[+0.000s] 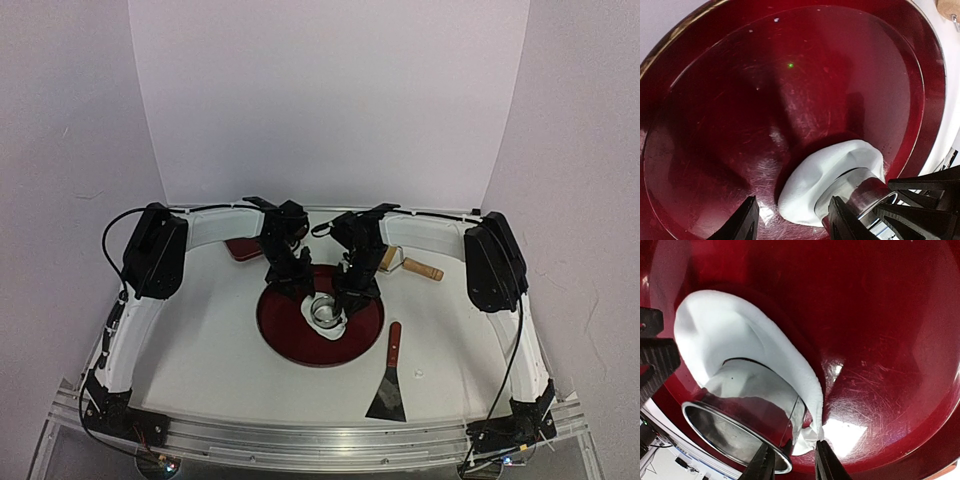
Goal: Roll out the dumpling wrappers from the dough
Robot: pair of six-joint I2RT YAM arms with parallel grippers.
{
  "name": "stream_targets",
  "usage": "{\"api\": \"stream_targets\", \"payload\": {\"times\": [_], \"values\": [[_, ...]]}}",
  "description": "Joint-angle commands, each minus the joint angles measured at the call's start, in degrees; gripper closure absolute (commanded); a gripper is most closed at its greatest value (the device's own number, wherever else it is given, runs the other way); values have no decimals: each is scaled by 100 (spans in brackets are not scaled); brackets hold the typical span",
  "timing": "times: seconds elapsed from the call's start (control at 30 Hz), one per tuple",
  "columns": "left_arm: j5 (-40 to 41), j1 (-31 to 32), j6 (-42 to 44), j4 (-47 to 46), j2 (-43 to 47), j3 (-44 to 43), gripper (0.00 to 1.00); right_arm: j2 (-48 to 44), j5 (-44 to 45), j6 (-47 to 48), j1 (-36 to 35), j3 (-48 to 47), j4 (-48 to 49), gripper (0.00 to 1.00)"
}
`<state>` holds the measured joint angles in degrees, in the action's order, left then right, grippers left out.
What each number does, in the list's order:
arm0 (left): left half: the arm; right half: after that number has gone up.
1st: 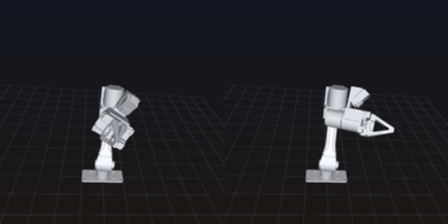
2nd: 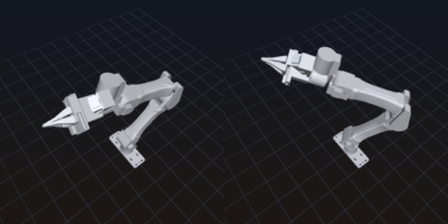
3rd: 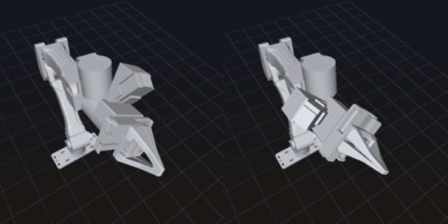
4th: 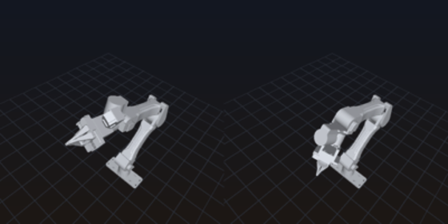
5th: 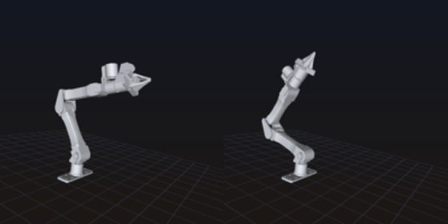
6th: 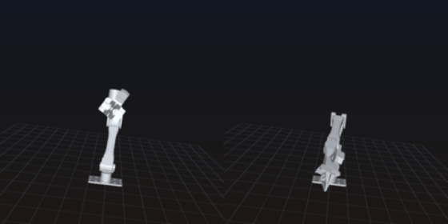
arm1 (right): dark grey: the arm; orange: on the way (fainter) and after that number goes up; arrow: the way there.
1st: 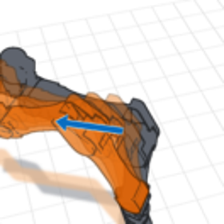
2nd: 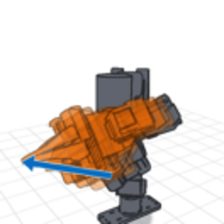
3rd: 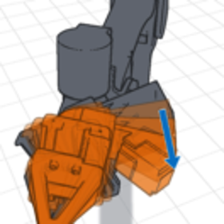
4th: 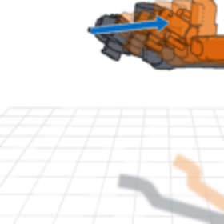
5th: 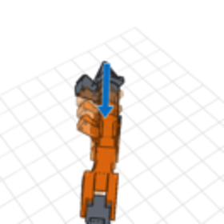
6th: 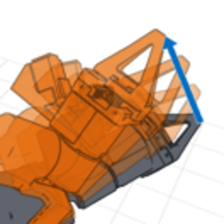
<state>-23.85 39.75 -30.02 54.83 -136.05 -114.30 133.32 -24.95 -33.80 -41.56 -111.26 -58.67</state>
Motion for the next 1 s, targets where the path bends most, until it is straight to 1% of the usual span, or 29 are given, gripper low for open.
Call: {"api": "stream_targets", "payload": {"times": [0.0,0.07,0.13,0.27,0.33,0.37,0.47,0.5,0.6,0.8,0.83,0.9,0.97], "values": [[-88,-3,67,-161,-36,69,51,-92,123,-12,-27,-353,-118,71],[-101,12,52,-197,-35,179,53,-39,139,-7,-27,-405,-118,76],[-90,40,49,-228,-35,240,54,-9,140,-4,-27,-428,-118,85],[-70,86,46,-284,-14,364,55,18,131,0,-36,-432,-120,89],[-72,96,24,-314,9,404,56,58,141,-9,-36,-427,-152,89],[-62,97,16,-322,14,414,57,74,165,-17,-36,-424,-170,87],[-45,110,14,-349,41,441,58,124,225,-15,-42,-423,-205,75],[-52,110,14,-355,43,444,59,141,232,-14,-45,-427,-206,73],[-75,108,14,-380,43,450,60,206,257,-8,-56,-455,-207,74],[-124,120,7,-521,125,590,68,299,267,26,-88,-498,-198,85],[-124,128,-1,-539,134,614,71,308,271,29,-95,-516,-198,90],[-121,132,-4,-549,143,641,77,302,294,29,-107,-558,-210,99],[-101,130,-4,-543,143,669,86,238,345,23,-109,-592,-226,100]]}}
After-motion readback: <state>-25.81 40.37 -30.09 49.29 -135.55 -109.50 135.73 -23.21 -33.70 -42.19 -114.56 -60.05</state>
